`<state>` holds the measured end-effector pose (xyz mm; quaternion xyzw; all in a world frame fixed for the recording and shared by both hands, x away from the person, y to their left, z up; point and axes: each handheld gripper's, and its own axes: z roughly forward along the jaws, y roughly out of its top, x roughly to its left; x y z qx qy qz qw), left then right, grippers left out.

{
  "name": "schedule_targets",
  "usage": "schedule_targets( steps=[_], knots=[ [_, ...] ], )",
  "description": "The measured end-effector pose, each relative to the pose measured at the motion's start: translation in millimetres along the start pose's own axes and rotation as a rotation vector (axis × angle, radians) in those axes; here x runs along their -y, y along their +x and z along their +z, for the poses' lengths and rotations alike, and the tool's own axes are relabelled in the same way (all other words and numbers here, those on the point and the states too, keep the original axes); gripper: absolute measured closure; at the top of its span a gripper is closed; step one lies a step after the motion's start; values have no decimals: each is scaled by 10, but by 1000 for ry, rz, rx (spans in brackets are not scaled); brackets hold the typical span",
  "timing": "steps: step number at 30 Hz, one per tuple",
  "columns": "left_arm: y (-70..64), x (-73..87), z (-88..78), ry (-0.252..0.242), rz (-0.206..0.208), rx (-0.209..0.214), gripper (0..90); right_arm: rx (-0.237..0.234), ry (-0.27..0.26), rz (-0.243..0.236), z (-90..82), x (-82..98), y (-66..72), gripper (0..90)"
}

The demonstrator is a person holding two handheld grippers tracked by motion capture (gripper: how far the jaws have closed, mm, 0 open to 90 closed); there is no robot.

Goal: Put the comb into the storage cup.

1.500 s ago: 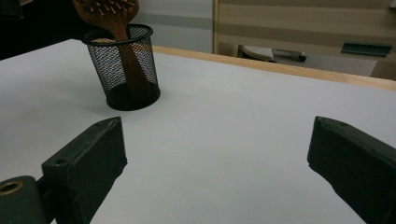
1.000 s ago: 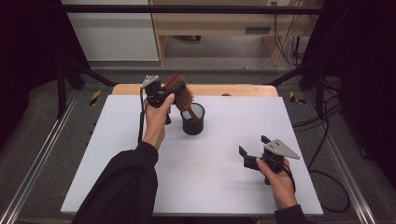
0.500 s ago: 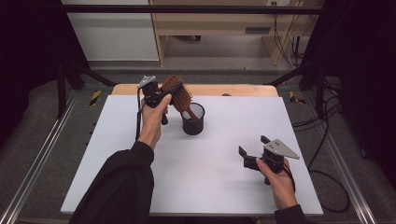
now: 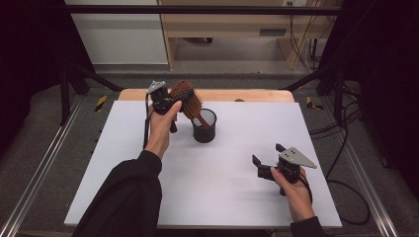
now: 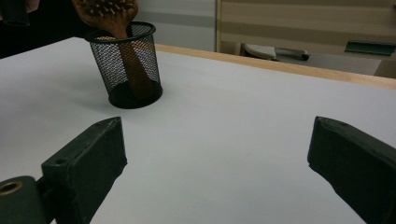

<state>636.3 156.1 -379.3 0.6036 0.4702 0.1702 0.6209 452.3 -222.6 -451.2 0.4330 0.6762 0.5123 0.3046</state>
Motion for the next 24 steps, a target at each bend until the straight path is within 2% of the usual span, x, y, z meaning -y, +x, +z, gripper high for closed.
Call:
schedule_targets(
  steps=[16, 24],
  knots=[
    [-6, 25, -19, 12, 33, -1, 247, -4, 4, -1, 6, 3, 5, 45],
    [-1, 29, -66, -4, 45, -5, 129, -7, 5, 1, 8, 3, 8, 45]
  ],
)
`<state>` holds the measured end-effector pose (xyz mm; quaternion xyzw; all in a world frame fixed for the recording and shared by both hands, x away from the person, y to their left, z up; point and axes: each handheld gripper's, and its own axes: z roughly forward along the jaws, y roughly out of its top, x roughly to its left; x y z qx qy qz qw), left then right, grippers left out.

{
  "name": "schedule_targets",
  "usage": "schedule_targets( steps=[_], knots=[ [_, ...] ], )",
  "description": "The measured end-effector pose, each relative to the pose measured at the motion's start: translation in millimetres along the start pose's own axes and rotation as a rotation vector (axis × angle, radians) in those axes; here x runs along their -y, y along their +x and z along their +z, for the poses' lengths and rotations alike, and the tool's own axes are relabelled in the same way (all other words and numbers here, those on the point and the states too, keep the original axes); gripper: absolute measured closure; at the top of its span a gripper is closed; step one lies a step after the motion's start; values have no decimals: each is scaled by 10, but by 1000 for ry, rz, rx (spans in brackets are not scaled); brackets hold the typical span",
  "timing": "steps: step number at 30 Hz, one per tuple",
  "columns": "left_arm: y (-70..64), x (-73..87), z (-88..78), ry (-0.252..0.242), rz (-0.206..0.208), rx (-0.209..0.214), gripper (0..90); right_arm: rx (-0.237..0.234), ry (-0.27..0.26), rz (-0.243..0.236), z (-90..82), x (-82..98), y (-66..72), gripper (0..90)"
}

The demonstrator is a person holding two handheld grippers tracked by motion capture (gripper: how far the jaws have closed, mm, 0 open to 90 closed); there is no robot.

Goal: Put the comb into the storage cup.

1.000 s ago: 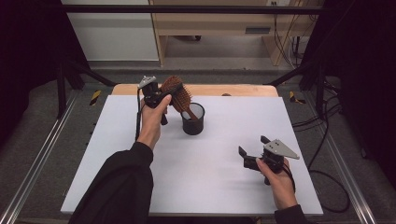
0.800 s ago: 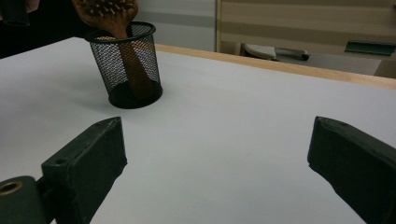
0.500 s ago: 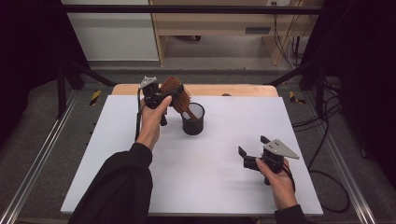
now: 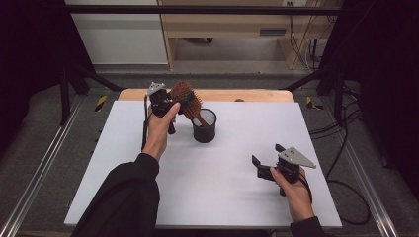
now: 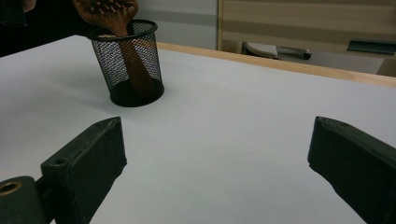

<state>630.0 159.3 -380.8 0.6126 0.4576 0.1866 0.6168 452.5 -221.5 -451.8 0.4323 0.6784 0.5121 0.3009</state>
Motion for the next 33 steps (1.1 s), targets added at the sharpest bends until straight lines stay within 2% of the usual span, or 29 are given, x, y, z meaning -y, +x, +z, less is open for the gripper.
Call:
schedule_targets(
  steps=[8, 17, 22, 33],
  knots=[
    [-14, 62, -57, 10, 10, -11, 48, -4, 5, -4, 8, 1, 9, 44],
    [-100, 81, -124, -1, 37, -13, 36, -8, 4, -3, 6, 0, 8, 43],
    [-146, 111, -163, -13, 33, -20, 27, -10, 5, -2, 10, -1, 12, 43],
    [-171, 220, -303, -3, 35, -26, 28, -15, 6, -3, 24, -4, 19, 40]
  ],
)
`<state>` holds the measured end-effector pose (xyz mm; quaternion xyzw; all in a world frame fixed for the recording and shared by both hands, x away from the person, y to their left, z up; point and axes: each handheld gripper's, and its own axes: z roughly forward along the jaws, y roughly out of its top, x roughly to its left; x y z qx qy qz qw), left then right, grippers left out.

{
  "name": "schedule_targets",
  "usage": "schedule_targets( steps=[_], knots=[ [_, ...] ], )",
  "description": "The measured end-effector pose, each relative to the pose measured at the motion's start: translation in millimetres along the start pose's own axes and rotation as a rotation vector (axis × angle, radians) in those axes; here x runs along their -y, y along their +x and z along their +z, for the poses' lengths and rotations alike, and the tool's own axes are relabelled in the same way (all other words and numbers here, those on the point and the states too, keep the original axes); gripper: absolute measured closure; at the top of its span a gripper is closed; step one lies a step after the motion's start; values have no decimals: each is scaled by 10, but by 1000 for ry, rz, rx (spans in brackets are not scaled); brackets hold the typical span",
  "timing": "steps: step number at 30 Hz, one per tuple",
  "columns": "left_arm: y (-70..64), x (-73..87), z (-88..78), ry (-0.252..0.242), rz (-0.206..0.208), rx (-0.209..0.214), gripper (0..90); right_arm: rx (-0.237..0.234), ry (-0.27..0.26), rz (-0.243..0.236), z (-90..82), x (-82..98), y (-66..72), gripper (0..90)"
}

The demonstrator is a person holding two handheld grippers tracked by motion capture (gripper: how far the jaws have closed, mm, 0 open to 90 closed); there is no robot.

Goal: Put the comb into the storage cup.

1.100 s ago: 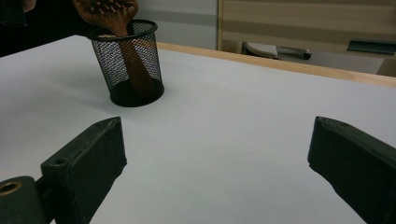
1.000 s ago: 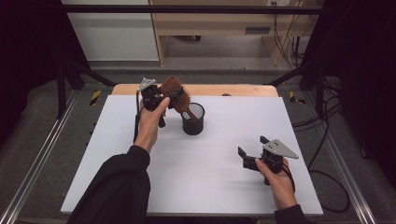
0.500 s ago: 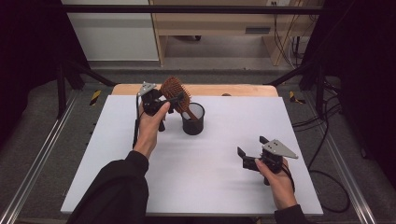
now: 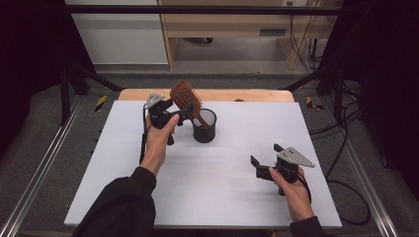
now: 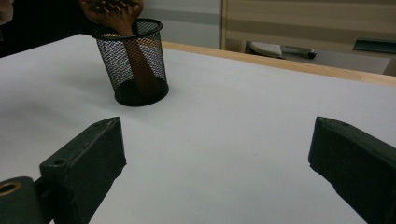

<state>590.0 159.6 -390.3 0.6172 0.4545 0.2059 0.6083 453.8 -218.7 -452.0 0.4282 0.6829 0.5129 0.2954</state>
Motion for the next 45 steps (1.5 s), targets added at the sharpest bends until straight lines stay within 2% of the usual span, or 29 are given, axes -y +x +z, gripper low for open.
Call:
schedule_targets(
  steps=[3, 11, 16, 24, 27, 33, 36, 45],
  knots=[
    [-9, 24, -59, 3, 7, -7, 28, 1, 3, -13, 2, 0, 13, 40],
    [-22, 83, -215, 4, -10, -24, 27, -7, 3, -22, 1, -3, 28, 39],
    [-46, 125, -295, 14, 1, -18, 28, -12, 1, -19, 6, -6, 31, 39],
    [-32, 172, -419, 5, -12, -23, 27, -16, 0, -18, 10, -4, 22, 39],
    [-41, 178, -456, 18, 6, -26, 27, -15, 0, -20, 1, -3, 25, 38],
    [-83, 201, -575, 11, 20, -14, 27, -18, 1, -22, 0, 0, 30, 38],
    [-71, 200, -618, 7, 31, -19, 27, -18, 1, -24, 1, 0, 33, 38],
    [21, 234, -701, -4, 18, -40, 27, -7, 7, -28, -2, 12, 33, 17]
  ],
)
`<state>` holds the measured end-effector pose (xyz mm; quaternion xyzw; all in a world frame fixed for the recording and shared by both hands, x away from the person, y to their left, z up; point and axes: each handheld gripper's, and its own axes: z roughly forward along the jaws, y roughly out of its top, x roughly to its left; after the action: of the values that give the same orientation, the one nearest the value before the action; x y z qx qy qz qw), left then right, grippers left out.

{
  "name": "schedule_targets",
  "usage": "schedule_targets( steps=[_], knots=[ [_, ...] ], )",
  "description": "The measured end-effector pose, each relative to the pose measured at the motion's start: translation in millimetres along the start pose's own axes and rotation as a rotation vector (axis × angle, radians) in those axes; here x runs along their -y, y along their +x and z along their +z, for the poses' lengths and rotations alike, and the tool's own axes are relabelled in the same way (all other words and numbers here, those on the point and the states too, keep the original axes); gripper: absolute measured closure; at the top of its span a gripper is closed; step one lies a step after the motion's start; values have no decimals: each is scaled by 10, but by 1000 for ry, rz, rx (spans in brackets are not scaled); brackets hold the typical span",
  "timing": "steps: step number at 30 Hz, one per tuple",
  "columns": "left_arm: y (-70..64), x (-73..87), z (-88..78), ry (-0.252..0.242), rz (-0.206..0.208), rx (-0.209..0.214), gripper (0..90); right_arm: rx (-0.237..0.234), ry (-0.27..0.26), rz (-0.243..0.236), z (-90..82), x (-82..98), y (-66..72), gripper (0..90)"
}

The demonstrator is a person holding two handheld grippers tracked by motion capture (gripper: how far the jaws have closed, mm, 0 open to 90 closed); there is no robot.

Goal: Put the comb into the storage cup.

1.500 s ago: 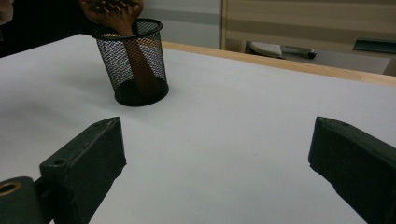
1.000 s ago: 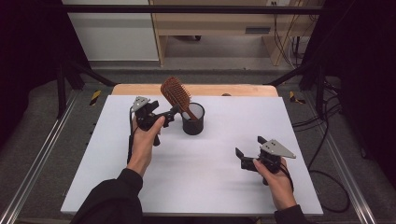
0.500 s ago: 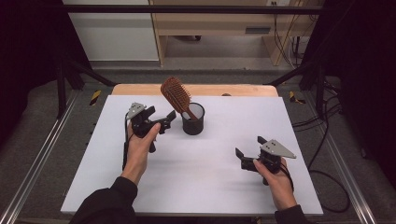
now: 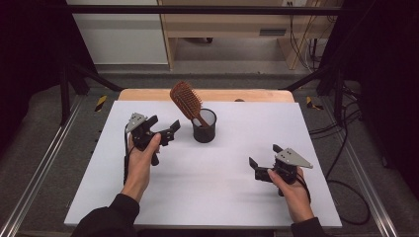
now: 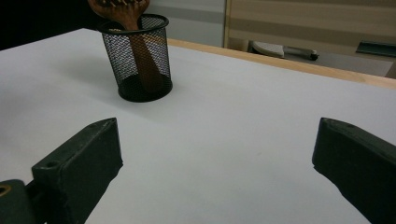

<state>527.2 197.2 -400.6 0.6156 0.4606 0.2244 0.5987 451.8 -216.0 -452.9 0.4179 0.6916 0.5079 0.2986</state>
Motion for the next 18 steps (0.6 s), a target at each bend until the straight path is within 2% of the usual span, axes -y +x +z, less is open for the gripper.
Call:
schedule_targets(
  steps=[6, 18],
  knots=[
    [41, 50, -33, 13, 11, -19, 28, -4, 1, 6, 1, -3, -5, 24],
    [74, 65, -106, 15, 42, -30, 27, -16, 15, 17, 7, -1, -6, 26]
  ],
)
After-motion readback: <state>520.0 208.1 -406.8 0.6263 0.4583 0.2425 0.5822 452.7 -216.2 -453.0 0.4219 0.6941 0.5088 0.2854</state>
